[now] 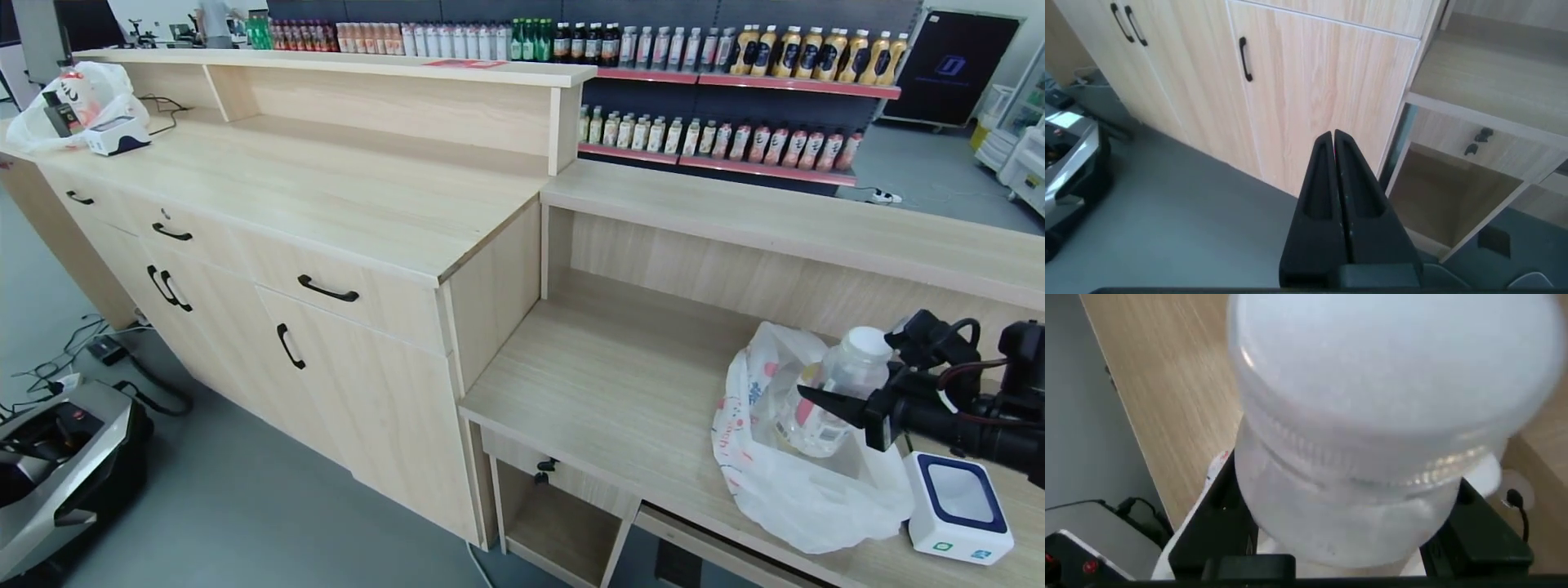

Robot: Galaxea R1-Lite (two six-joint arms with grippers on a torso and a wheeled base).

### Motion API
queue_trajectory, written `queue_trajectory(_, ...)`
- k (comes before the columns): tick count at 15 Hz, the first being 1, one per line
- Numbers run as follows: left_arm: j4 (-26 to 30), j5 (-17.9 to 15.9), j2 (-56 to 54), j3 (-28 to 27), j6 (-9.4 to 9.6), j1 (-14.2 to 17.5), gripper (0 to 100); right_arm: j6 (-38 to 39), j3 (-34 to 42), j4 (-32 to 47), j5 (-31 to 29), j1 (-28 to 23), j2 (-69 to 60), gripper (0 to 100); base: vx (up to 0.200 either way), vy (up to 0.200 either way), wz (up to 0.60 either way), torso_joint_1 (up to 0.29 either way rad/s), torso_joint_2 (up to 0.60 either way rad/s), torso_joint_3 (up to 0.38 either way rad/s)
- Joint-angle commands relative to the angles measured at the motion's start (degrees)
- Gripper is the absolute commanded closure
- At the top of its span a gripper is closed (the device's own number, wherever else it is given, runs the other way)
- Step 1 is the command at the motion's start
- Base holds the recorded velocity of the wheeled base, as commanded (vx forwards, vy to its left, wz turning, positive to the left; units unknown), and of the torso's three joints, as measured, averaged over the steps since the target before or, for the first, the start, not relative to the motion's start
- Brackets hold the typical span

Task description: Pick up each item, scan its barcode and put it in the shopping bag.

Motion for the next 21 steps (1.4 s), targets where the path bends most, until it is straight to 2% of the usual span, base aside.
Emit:
queue_trajectory(1, 0.00, 0.04, -0.02, 0.00, 0.00, 0.00, 100, -0.14, 0.23, -1.36, 0.12, 0.25, 5.09, 100, 0.000, 0.000, 0.00, 0.000, 0.00, 0.000)
queue_trajectory(7, 0.00, 0.04, -0.02, 0.00, 0.00, 0.00, 100, -0.05, -0.03, -7.42, 0.29, -0.01, 13.18, 100, 0.000, 0.000, 0.00, 0.000, 0.00, 0.000)
queue_trajectory(9, 0.00, 0.04, -0.02, 0.00, 0.00, 0.00, 100, 0.13, -0.38, -8.83, 3.46, 0.08, 15.90, 100, 0.000, 0.000, 0.00, 0.000, 0.00, 0.000)
queue_trajectory(11, 0.00, 0.04, -0.02, 0.00, 0.00, 0.00, 100, 0.04, -0.12, -10.15, 3.99, 0.08, 18.01, 100, 0.000, 0.000, 0.00, 0.000, 0.00, 0.000)
queue_trajectory(21, 0.00, 0.04, -0.02, 0.00, 0.00, 0.00, 100, 0.13, 0.32, -9.62, 3.99, -0.89, 20.03, 100, 0.000, 0.000, 0.00, 0.000, 0.00, 0.000)
